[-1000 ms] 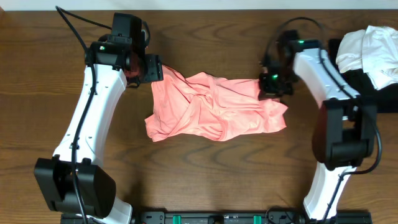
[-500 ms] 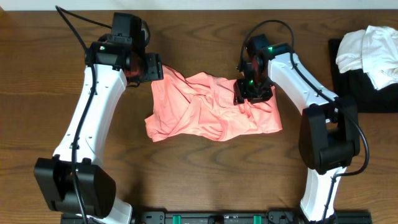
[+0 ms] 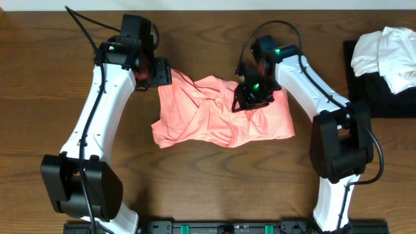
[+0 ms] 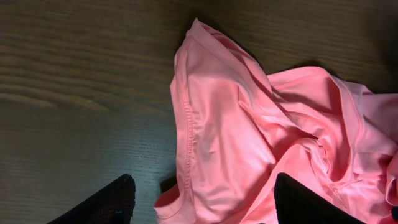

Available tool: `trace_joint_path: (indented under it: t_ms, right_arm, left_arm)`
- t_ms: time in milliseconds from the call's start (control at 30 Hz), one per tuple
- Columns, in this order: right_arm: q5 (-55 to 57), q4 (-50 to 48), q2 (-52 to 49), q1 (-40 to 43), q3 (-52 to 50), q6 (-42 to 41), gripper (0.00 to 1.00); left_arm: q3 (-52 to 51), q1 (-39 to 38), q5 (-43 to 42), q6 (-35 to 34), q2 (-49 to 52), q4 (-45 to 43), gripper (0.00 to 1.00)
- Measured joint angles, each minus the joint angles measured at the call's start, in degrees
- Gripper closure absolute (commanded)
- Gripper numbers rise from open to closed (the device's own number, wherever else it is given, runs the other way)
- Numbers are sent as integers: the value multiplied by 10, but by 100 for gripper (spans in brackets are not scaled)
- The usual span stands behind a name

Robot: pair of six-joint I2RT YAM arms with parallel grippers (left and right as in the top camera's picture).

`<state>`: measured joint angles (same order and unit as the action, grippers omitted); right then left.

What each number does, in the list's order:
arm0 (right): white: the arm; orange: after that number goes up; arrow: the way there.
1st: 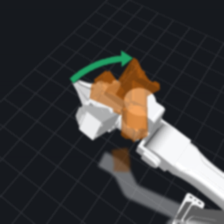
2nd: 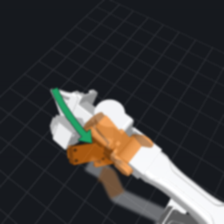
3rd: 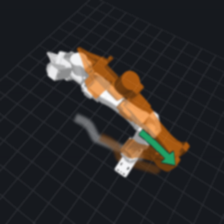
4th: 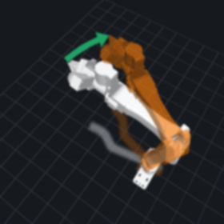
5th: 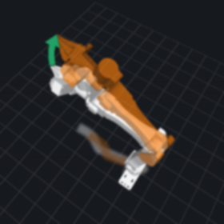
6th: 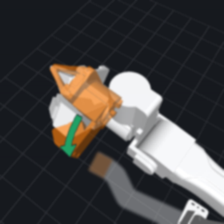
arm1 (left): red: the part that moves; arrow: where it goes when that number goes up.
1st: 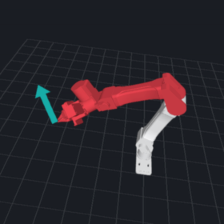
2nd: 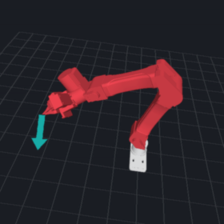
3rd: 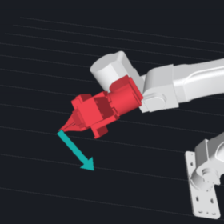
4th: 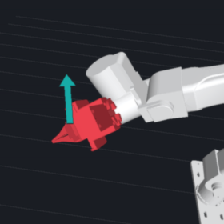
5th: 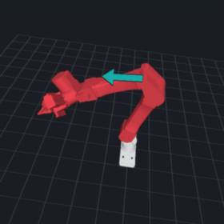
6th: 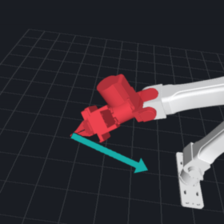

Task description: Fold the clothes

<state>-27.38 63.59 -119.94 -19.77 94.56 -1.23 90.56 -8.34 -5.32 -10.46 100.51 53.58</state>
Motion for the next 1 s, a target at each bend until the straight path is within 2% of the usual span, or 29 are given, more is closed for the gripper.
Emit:
trace_joint_path:
  t_ms: [300,633,1000]
  right_arm:
    - [84,21,0,26,78,-38,46]
    - [172,13,0,100,76,-60,44]
    - [195,-4,0,120,65,-59,44]
  left_arm:
    - [0,0,0,0,0,0,28]
    - [0,0,0,0,0,0,28]
    - [0,0,0,0,0,0,28]
